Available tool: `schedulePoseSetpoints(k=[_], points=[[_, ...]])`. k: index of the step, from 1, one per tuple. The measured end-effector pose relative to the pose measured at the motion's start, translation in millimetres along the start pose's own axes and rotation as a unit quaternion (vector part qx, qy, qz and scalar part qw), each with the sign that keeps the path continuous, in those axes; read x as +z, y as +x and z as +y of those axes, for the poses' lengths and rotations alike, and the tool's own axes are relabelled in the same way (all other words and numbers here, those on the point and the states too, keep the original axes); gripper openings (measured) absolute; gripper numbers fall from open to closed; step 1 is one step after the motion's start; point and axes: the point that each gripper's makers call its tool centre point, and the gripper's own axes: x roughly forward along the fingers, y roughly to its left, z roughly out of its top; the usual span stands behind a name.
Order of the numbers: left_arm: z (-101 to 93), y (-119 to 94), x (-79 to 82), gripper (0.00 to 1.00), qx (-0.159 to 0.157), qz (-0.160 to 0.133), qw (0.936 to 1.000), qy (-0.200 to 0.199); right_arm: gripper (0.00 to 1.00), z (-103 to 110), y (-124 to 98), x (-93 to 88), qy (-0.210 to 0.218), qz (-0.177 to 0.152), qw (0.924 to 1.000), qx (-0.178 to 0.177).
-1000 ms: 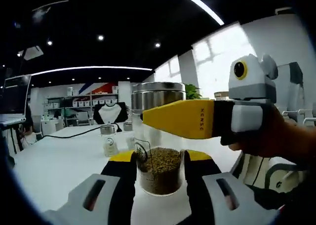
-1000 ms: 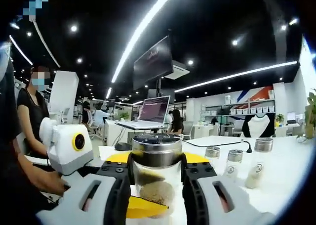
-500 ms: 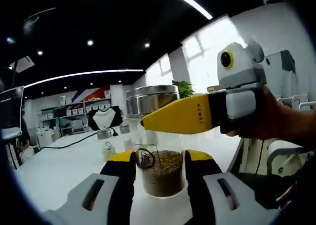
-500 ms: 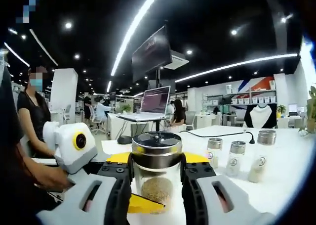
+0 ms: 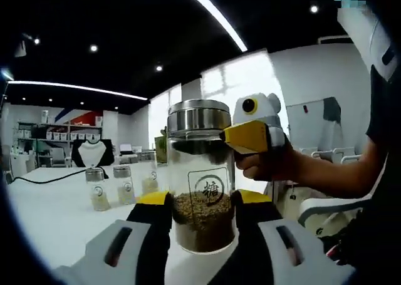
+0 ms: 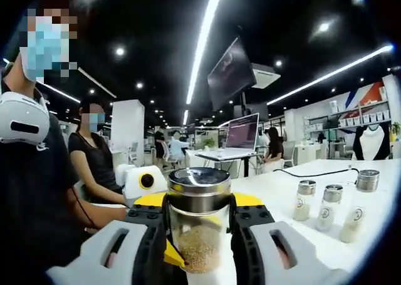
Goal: Rotate the seasoning bottle until the label or dispensing opening points toward the visible target arrow and the bottle remains upright within the marked orientation range
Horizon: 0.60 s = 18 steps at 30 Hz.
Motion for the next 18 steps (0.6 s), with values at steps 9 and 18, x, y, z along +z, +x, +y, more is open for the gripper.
schedulePoseSetpoints(k=[9, 18], points=[[39.0, -3, -10.0, 0.42, 0.164, 0.029, 0.9852, 0.041, 0.36, -22, 18, -7.1, -0.012, -0.012, 0.9930, -0.117], [51.3, -8, -10.0, 0.42, 0.215, 0.022, 0.9756, 0.038, 0.37, -32, 32, -6.1, -0.013, -0.023, 0.9796, -0.199]])
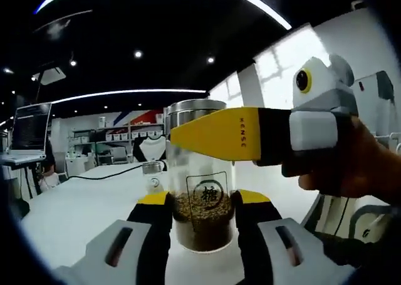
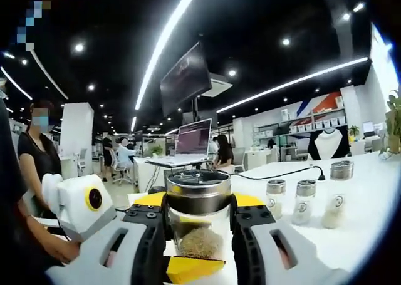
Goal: Rotate the seasoning bottle until the label or dispensing opening points toward the visible target arrow and the bottle remains upright within the marked orientation range
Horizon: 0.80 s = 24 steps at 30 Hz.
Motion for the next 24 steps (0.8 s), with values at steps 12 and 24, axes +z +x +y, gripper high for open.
schedulePoseSetpoints(k=[12, 24], points=[[-22.3, 0, 2.2, 0.41, -0.134, -0.017, 0.9904, -0.027, 0.36, -4, -19, 3.7, -0.011, 0.018, 0.9977, 0.065], [-28.1, 0, -2.4, 0.41, -0.115, 0.007, 0.9926, -0.040, 0.36, -9, -27, -1.2, 0.002, 0.028, 0.9994, 0.021]])
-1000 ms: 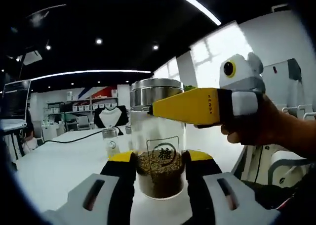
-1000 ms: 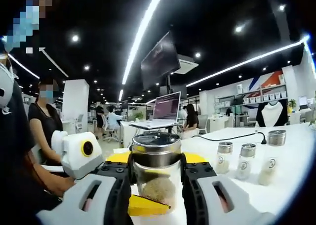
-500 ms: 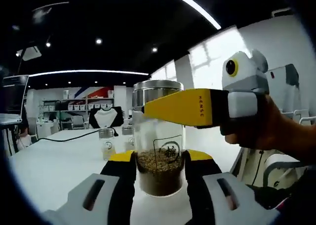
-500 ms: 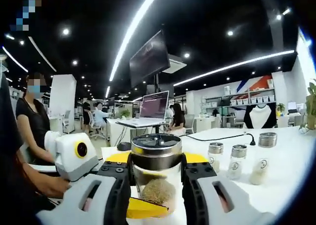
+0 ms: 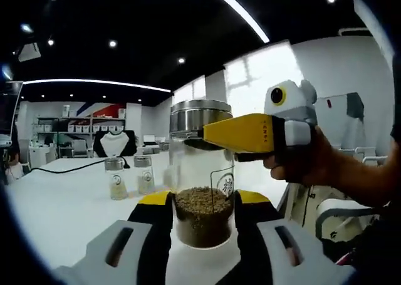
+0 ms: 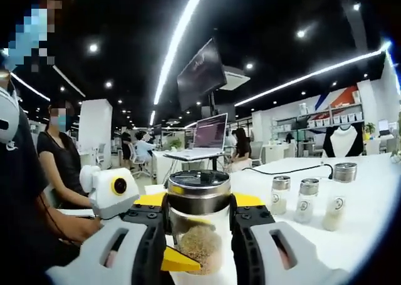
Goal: Rotate the seasoning bottle until the label or dispensing opening points toward the visible target arrow and the bottle remains upright within the marked orientation range
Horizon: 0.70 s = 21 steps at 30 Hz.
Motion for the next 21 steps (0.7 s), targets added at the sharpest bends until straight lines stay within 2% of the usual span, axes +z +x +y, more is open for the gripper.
schedulePoseSetpoints(k=[1, 2, 4, 8, 12, 15, 18, 21], points=[[3.0, 0, -1.2, 0.41, 0.016, 0.008, 0.9998, 0.003, 0.36, 0, 1, -0.6, -0.006, -0.003, 0.9999, -0.010], [4.5, 1, -2.3, 0.41, 0.028, 0.014, 0.9992, 0.023, 0.36, 0, 3, -2.6, -0.021, -0.001, 0.9996, -0.019], [5.3, 1, -3.3, 0.41, 0.039, 0.017, 0.9985, 0.036, 0.37, 0, 5, -4.5, -0.026, 0.003, 0.9992, -0.030], [6.1, 1, -3.8, 0.41, 0.040, 0.010, 0.9991, 0.011, 0.37, -5, 9, -5.6, -0.012, 0.001, 0.9988, -0.048], [7.3, 2, -6.6, 0.41, 0.044, 0.018, 0.9989, 0.000, 0.38, -8, 12, -7.7, -0.008, 0.010, 0.9980, -0.062], [10.1, 2, -7.7, 0.41, 0.059, 0.022, 0.9979, 0.019, 0.38, -10, 15, -8.9, 0.002, 0.015, 0.9974, -0.070], [11.8, 1, -7.2, 0.41, 0.058, 0.021, 0.9981, 0.003, 0.38, -9, 17, -8.8, -0.009, 0.015, 0.9971, -0.074], [14.7, 0, -5.9, 0.41, 0.068, 0.020, 0.9973, 0.016, 0.38, -8, 19, -7.4, -0.013, 0.014, 0.9971, -0.073]])
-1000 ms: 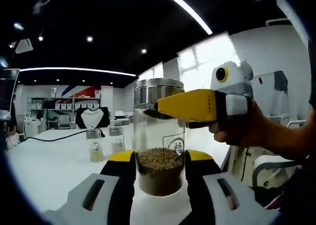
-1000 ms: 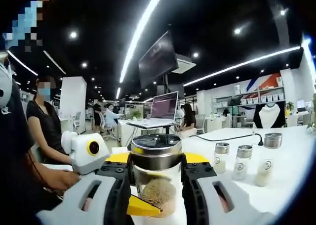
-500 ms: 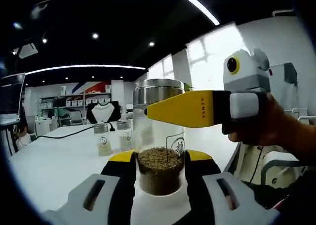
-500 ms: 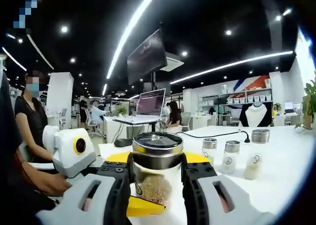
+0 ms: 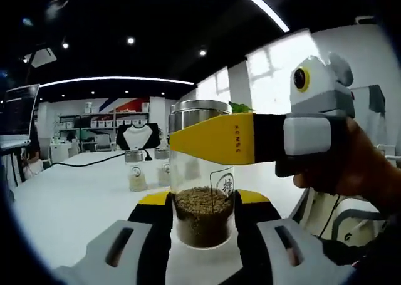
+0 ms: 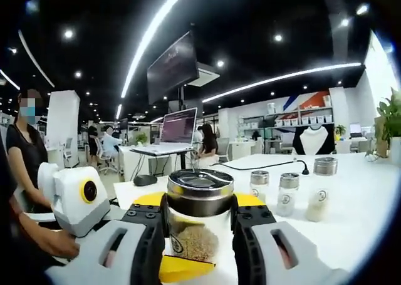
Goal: Rotate the seasoning bottle until the label or dispensing opening points toward the visible target arrow and the bottle remains upright within the marked orientation range
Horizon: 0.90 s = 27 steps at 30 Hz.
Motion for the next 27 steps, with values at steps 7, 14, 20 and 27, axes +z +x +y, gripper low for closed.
schedulePoseSetpoints(k=[7, 14, 20, 27], points=[[3.5, 0, -2.6, 0.41, 0.022, 0.004, 0.9997, 0.006, 0.39, 0, 7, -3.9, -0.005, 0.001, 0.9999, -0.013], [2.9, 1, 5.3, 0.41, 0.014, -0.019, 0.9993, 0.029, 0.38, -7, 3, 5.0, 0.017, -0.008, 0.9997, -0.012], [5.9, 3, -3.1, 0.44, -0.022, 0.002, 0.9997, -0.004, 0.38, -18, 7, 5.5, 0.012, -0.003, 0.9999, -0.005], [15.0, 3, -12.6, 0.55, -0.038, 0.021, 0.9989, -0.020, 0.38, -42, 5, 9.0, 0.002, -0.005, 0.9999, -0.015]])
